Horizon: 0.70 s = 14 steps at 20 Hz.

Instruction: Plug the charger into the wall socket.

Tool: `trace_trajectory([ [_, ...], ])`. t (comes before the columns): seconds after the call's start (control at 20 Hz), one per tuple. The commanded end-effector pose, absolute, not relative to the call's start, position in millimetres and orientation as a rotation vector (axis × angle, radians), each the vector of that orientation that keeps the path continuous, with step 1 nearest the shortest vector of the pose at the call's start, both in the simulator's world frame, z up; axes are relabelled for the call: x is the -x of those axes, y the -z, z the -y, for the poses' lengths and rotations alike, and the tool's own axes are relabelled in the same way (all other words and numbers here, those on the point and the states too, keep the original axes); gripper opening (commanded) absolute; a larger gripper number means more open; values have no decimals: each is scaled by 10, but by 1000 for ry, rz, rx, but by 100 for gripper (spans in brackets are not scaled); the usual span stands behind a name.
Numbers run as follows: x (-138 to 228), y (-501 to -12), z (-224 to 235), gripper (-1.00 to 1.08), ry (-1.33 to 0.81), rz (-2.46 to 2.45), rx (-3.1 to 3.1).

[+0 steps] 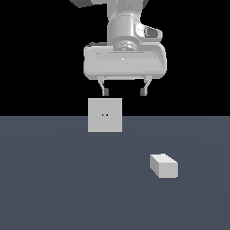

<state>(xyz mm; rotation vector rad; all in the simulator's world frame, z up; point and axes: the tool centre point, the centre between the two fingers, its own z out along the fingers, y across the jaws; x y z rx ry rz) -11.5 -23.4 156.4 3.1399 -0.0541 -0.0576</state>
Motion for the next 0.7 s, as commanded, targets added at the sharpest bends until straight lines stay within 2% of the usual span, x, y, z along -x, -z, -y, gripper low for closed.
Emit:
trace_trajectory([
  [0.0, 115, -1564, 234, 100, 58, 54, -3140],
  [0.65, 302, -1409, 336, 100, -1, 22, -3141],
])
